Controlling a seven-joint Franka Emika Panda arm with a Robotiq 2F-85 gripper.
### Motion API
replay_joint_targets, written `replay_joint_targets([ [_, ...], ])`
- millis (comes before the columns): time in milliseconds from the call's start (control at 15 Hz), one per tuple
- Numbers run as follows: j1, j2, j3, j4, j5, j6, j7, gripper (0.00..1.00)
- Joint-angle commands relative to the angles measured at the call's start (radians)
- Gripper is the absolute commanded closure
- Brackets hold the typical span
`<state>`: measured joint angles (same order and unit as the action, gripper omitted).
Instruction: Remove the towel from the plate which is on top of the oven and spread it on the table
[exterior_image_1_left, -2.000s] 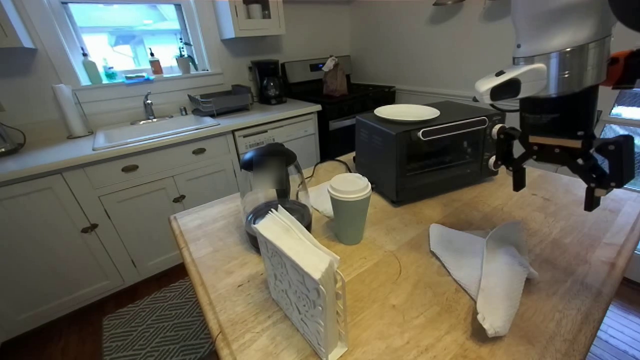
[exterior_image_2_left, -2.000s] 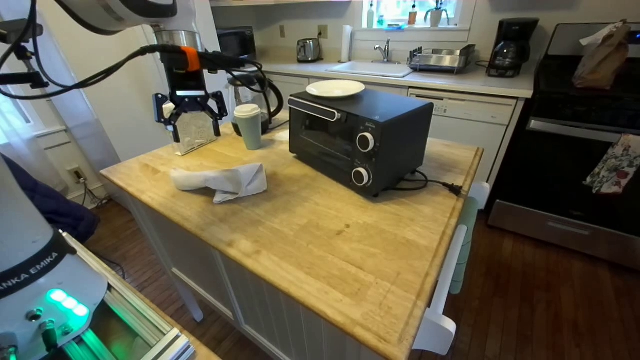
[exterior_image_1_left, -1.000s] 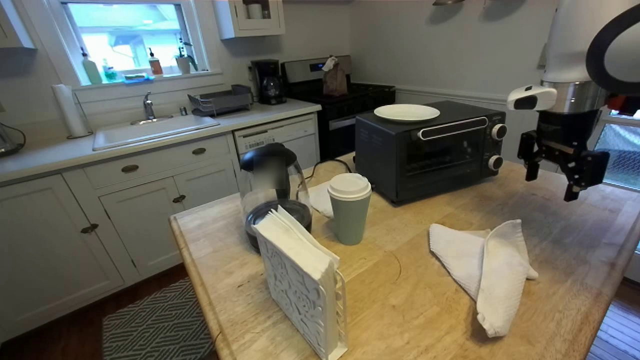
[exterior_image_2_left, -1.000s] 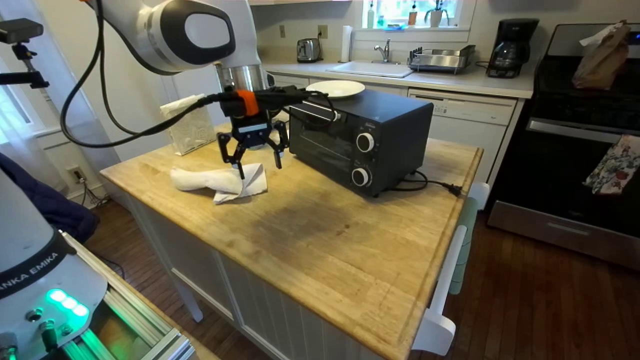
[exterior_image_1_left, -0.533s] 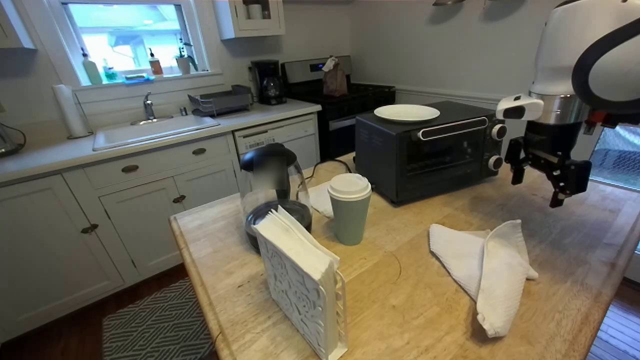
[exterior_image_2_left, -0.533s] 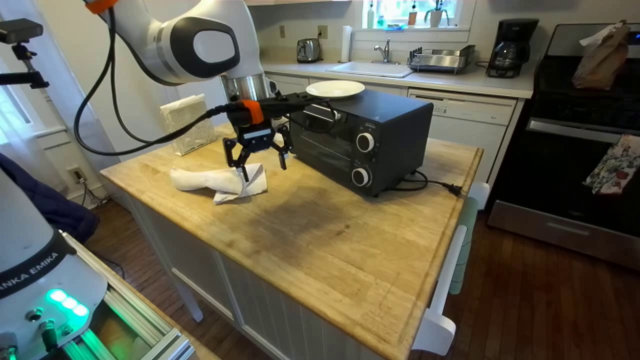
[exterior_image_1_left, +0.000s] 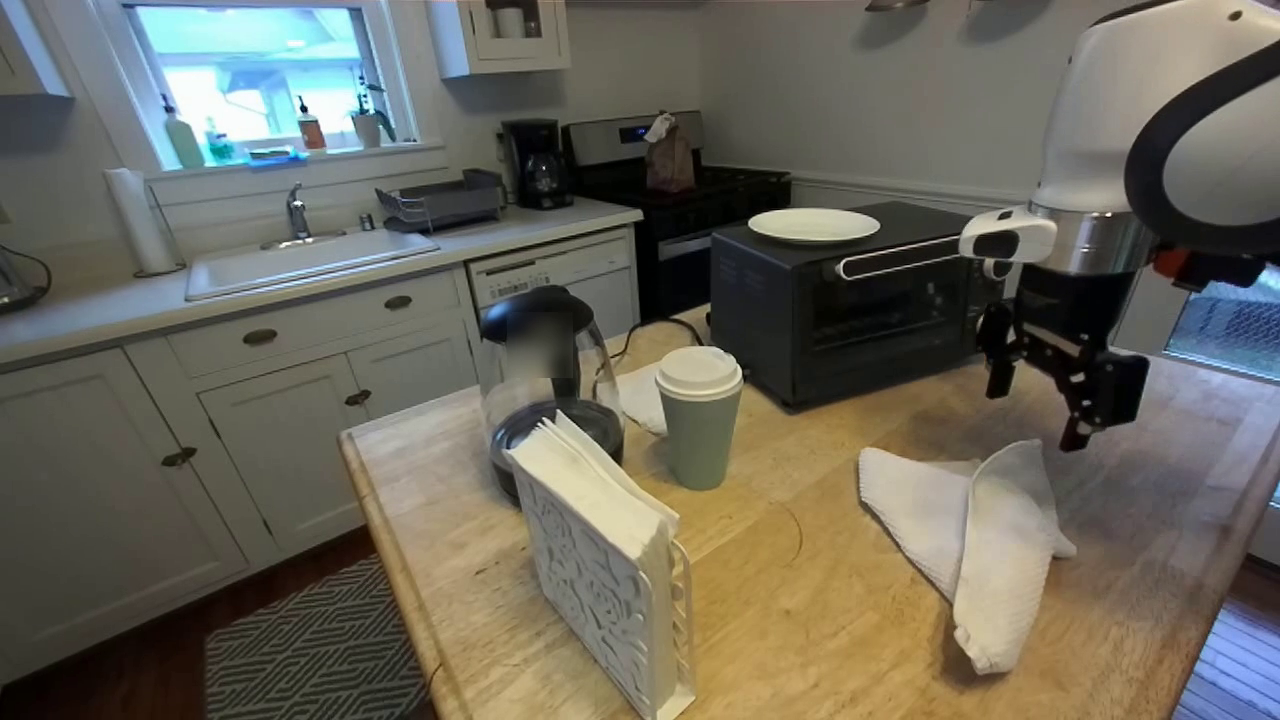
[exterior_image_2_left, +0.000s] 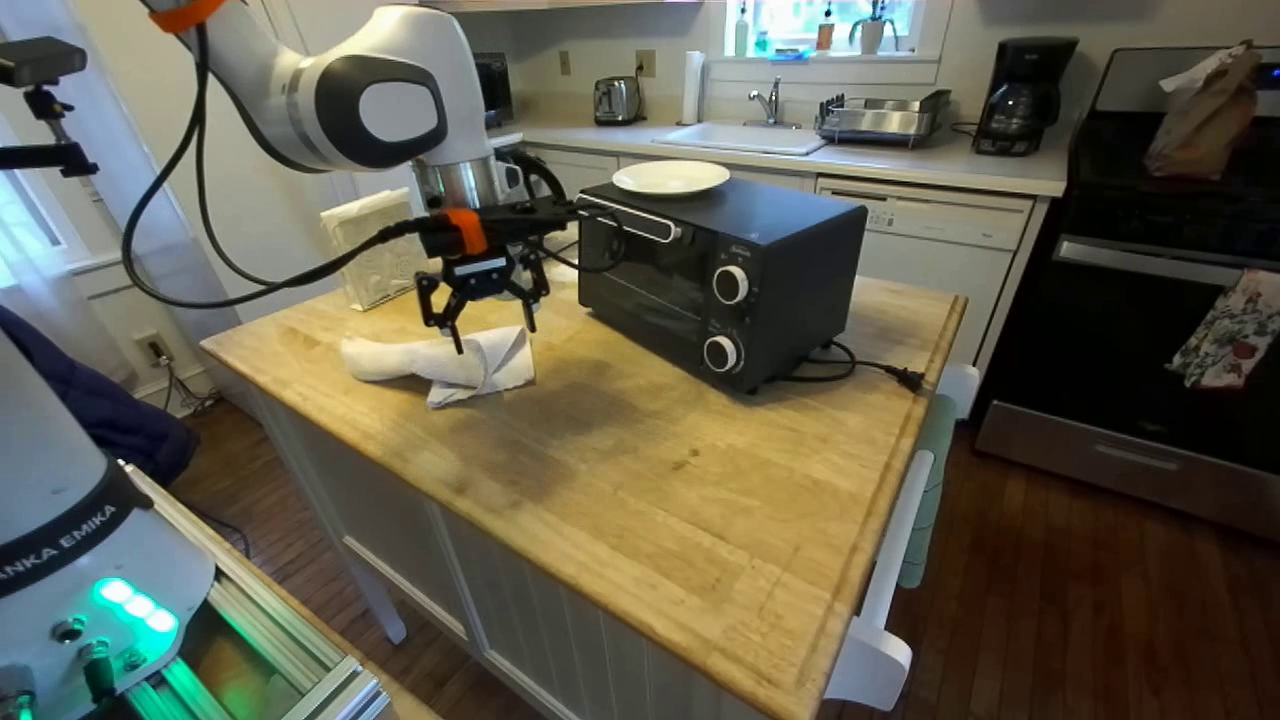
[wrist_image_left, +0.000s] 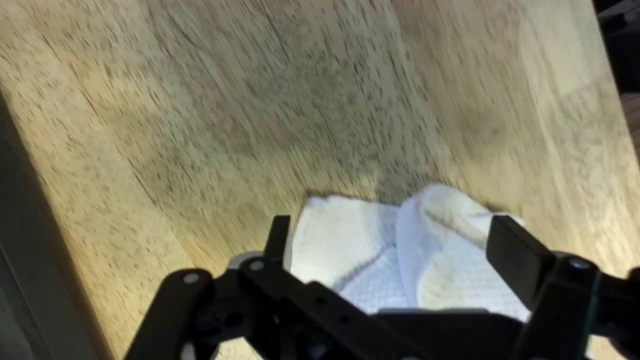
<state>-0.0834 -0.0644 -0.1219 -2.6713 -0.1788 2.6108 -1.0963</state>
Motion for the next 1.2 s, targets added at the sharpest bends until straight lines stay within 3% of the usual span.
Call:
replay_joint_targets([
  [0,0.073,-0.018,0.069,-0.060,0.095,0.086,0.086,0.00],
  [133,0.100,-0.009,0.099,-0.069,0.097,0.108,0.154,0.26],
  [333,0.109,-0.038,0.119,-0.092,0.048,0.092,0.269,0.50],
  [400,0.108,-0.051,0.122,-0.099,0.035,0.084,0.297,0.48],
  [467,0.104,-0.068,0.121,-0.108,0.022,0.074,0.320,0.28],
  [533,0.103,-0.047,0.120,-0.071,0.015,0.055,0.333,0.16],
  [667,0.121,-0.047,0.126,-0.072,0.019,0.087,0.302,0.09],
  [733,0.118,-0.029,0.114,-0.071,0.046,0.082,0.289,0.28],
  [867,0.122,-0.034,0.117,-0.069,0.042,0.082,0.290,0.13],
  [1133,0.126,-0.028,0.110,-0.061,0.063,0.068,0.253,0.01],
])
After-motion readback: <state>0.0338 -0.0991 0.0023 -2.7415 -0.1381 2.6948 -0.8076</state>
